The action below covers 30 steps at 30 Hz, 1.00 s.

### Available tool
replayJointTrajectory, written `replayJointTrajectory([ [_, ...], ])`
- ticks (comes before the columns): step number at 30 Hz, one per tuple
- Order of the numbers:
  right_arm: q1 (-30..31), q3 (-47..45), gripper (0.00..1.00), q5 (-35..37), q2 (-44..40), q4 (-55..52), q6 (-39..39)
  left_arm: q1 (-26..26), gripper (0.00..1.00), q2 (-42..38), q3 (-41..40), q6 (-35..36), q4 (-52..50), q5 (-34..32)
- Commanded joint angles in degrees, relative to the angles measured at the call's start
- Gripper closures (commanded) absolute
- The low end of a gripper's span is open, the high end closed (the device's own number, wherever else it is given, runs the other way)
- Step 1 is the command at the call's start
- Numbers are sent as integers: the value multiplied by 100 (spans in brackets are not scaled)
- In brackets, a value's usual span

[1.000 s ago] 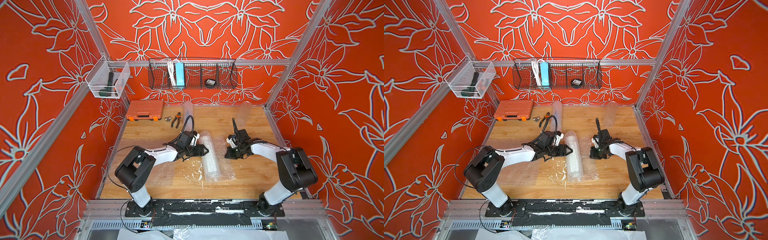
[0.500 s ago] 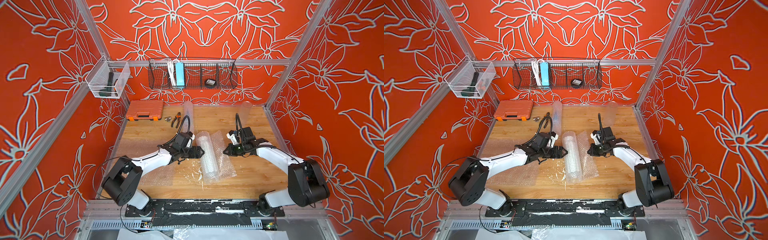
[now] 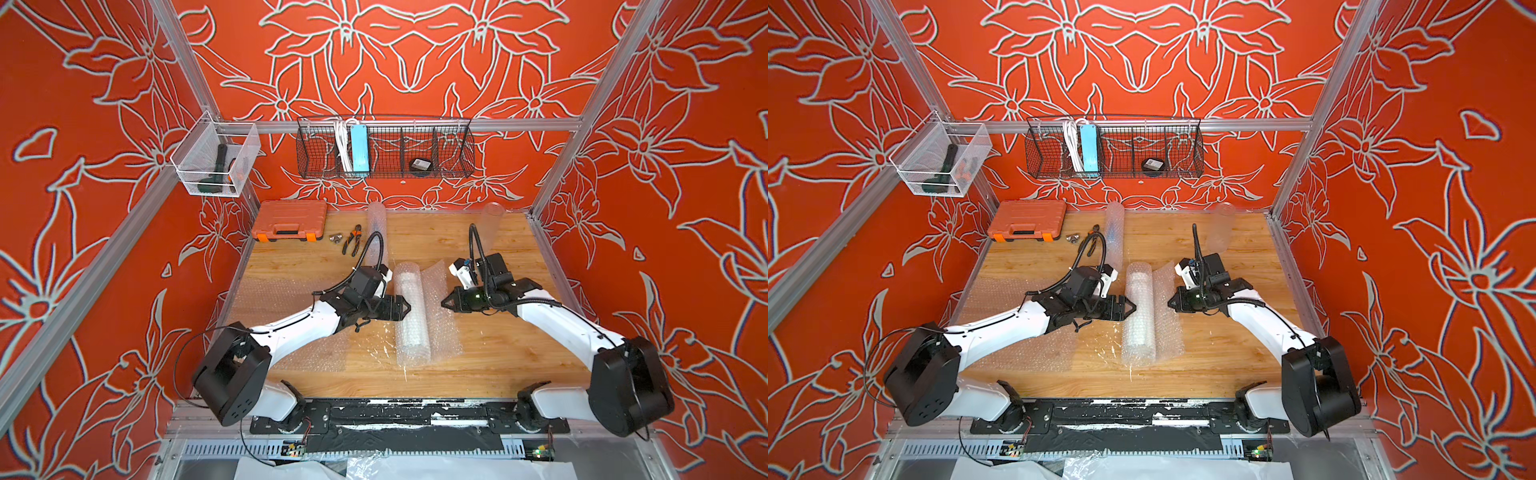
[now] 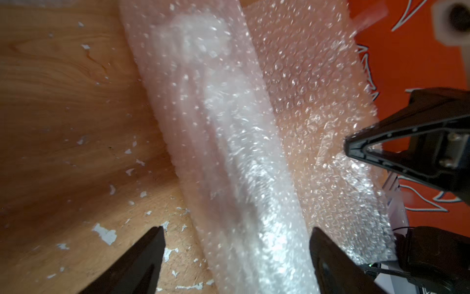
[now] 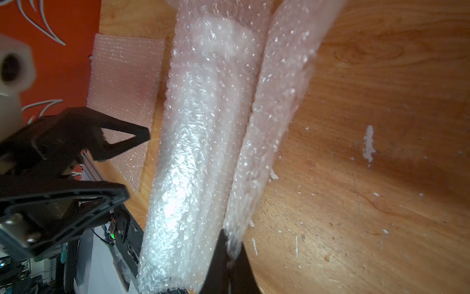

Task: Unwrap the vase from the bubble wrap
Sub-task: Unwrap the bubble wrap at the center of the board.

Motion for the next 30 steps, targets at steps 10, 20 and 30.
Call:
replayJointTrajectory([
  [10, 102, 253, 100, 63, -248, -209, 45, -144, 19, 267, 94, 257, -818, -1328],
  [20, 102, 272, 100, 178, -233, -291, -9, -144, 19, -93, 128, 300, -1563, -2777],
  [30, 105, 249, 100, 178, -206, -252, 17, -144, 19, -840, 349, 422, -1828, -3226],
])
